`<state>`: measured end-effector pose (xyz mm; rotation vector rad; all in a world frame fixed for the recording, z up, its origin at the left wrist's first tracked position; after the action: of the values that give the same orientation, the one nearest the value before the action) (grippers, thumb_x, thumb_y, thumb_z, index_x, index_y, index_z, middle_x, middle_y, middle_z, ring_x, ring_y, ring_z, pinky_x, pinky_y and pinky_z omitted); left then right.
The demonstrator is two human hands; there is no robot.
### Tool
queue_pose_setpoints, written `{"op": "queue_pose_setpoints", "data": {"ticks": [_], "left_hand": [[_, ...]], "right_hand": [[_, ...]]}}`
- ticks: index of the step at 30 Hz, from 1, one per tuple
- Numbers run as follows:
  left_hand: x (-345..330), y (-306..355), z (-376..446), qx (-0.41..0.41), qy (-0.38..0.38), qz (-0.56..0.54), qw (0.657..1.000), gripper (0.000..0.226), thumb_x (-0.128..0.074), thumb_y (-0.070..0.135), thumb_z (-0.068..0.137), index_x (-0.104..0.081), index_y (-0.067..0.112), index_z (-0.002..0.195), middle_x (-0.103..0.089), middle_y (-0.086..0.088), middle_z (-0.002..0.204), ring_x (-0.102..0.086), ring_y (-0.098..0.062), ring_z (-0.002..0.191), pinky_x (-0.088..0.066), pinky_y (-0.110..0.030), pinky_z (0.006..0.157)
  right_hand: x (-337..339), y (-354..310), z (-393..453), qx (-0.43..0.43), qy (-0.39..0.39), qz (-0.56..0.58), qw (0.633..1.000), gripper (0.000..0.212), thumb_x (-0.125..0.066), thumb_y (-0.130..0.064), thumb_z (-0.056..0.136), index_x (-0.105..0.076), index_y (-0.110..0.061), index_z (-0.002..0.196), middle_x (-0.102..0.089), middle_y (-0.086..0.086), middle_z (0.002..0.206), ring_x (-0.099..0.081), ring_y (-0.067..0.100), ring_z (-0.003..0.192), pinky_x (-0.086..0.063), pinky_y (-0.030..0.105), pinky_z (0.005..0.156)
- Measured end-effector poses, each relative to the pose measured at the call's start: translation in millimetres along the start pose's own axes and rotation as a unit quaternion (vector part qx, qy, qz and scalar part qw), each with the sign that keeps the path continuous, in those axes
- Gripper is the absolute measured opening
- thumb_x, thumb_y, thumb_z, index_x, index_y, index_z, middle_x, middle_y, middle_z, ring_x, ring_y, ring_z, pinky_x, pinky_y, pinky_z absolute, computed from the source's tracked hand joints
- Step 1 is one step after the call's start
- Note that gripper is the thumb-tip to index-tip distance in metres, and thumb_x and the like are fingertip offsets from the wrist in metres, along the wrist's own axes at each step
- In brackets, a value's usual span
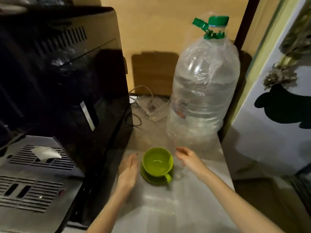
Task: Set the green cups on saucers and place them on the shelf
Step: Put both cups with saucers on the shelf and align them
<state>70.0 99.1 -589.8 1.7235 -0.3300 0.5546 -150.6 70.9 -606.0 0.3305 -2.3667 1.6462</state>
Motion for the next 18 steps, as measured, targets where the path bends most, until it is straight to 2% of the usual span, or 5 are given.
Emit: {"op": "queue_pose_setpoints", "data": {"ticks": [3,6,12,15,18], "left_hand": [[-11,-32,5,0.105,-0.006,-0.039,0.994,0.032,-0.035,0.023,0.096,-0.063,0.008,0.093,-0.068,-0.02,0.099,-0.063,-0.032,0.093,-0.048,-0.043,0.093],[-26,-48,10,0.177,-0.03,-0.078,0.981,0.034,-0.036,0.021,0.093,-0.052,0.01,0.065,-0.062,-0.014,0.061,-0.06,-0.029,0.059,-0.056,-0.045,0.064],[-44,-46,20,0.182,-0.059,-0.059,0.98,0.024,-0.049,0.012,0.091,-0.05,0.015,0.068,-0.064,-0.019,0.087,-0.066,-0.028,0.061,-0.058,-0.031,0.052],[-47,-52,26,0.191,-0.056,-0.06,0.978,0.015,-0.052,0.005,0.088,-0.052,0.01,0.074,-0.065,-0.017,0.08,-0.065,-0.026,0.053,-0.055,-0.027,0.04],[-49,-56,27,0.19,-0.075,-0.081,0.976,0.006,-0.054,0.002,0.086,-0.053,0.007,0.083,-0.067,-0.016,0.073,-0.067,-0.023,0.049,-0.056,-0.029,0.042]], "right_hand": [[-15,30,3,-0.097,-0.025,0.04,0.994,0.027,-0.043,-0.016,0.095,-0.053,-0.005,0.118,-0.057,0.006,0.079,-0.057,0.012,0.055,-0.044,0.016,0.041],[-29,40,3,-0.16,-0.063,0.054,0.984,0.015,-0.041,-0.02,0.096,-0.052,-0.011,0.098,-0.051,0.006,0.067,-0.053,0.014,0.048,-0.051,0.026,0.051],[-31,49,14,-0.166,-0.03,0.03,0.985,0.014,-0.032,-0.001,0.094,-0.046,-0.002,0.095,-0.049,0.017,0.06,-0.051,0.009,0.022,-0.05,0.028,0.033],[-31,55,18,-0.171,-0.028,0.018,0.985,0.015,-0.037,0.008,0.089,-0.047,-0.003,0.094,-0.052,0.017,0.057,-0.052,0.009,0.023,-0.05,0.026,0.032],[-32,59,22,-0.176,-0.021,0.016,0.984,0.02,-0.044,0.012,0.084,-0.045,-0.007,0.08,-0.051,0.01,0.039,-0.048,0.011,0.021,-0.048,0.025,0.03]]}}
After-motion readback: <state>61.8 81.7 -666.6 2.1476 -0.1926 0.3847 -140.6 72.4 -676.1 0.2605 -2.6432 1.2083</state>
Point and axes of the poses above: each hand's wrist, its own z-axis towards the middle knuckle, its own x-axis out of the back of the hand, y = z × x, the point moved 6 cm from there along z, towards the middle knuckle
